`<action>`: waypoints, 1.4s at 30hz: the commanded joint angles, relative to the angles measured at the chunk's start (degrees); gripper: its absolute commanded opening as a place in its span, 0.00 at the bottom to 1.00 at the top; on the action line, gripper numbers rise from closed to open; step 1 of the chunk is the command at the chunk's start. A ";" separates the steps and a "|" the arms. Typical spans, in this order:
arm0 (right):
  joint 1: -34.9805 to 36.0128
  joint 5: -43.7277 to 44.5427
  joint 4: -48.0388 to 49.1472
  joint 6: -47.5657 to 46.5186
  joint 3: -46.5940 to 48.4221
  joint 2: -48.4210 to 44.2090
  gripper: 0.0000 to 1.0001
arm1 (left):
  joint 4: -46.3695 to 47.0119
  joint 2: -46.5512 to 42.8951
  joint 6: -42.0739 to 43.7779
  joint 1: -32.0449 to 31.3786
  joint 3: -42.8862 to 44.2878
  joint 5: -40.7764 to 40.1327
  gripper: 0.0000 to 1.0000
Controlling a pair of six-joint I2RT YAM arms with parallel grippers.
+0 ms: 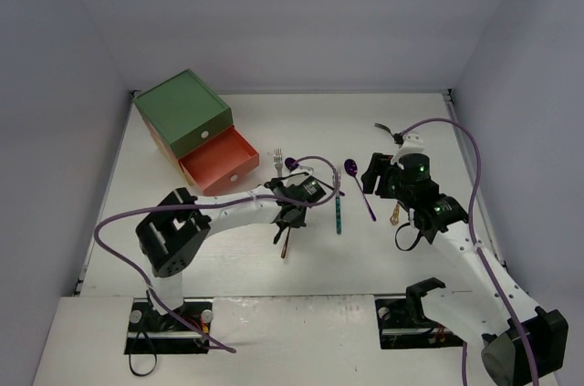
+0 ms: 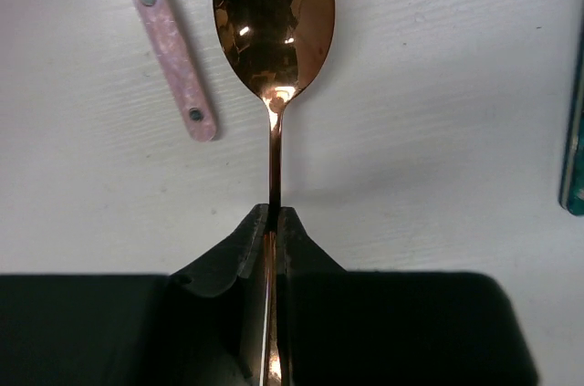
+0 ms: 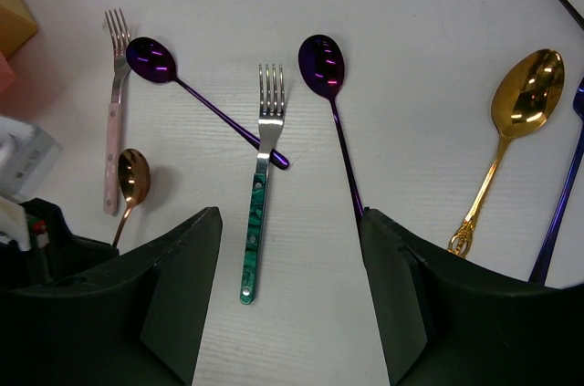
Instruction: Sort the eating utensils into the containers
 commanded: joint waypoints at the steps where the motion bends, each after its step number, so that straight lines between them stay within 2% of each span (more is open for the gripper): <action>1: -0.44 -0.28 2.03 -0.50 0.41 -2.19 0.60 | -4.67 -10.95 2.53 0.46 5.55 -4.40 0.00; 6: -0.44 -0.22 1.85 -0.90 0.32 -2.92 0.60 | -10.89 -18.69 7.32 2.79 11.96 -8.77 0.00; 10: -0.52 -0.78 1.64 -0.76 -0.10 -3.22 0.60 | -11.65 -22.19 13.02 10.40 13.60 -7.70 0.00; 17: -0.49 -0.90 1.41 -1.03 -0.82 -4.06 0.60 | -10.06 -22.28 26.20 22.65 16.26 -4.18 0.00; 23: -0.52 -2.15 1.01 -1.27 -1.00 -4.60 0.59 | -3.20 -22.82 32.84 30.37 12.93 0.49 0.00; 32: -0.52 -4.10 0.71 -1.10 -1.53 -4.83 0.59 | 6.31 -23.82 41.13 33.14 6.43 6.03 0.00; 42: -0.52 -5.70 0.27 -1.26 -2.26 -5.47 0.59 | 12.02 -24.30 41.41 34.50 -0.57 6.67 0.00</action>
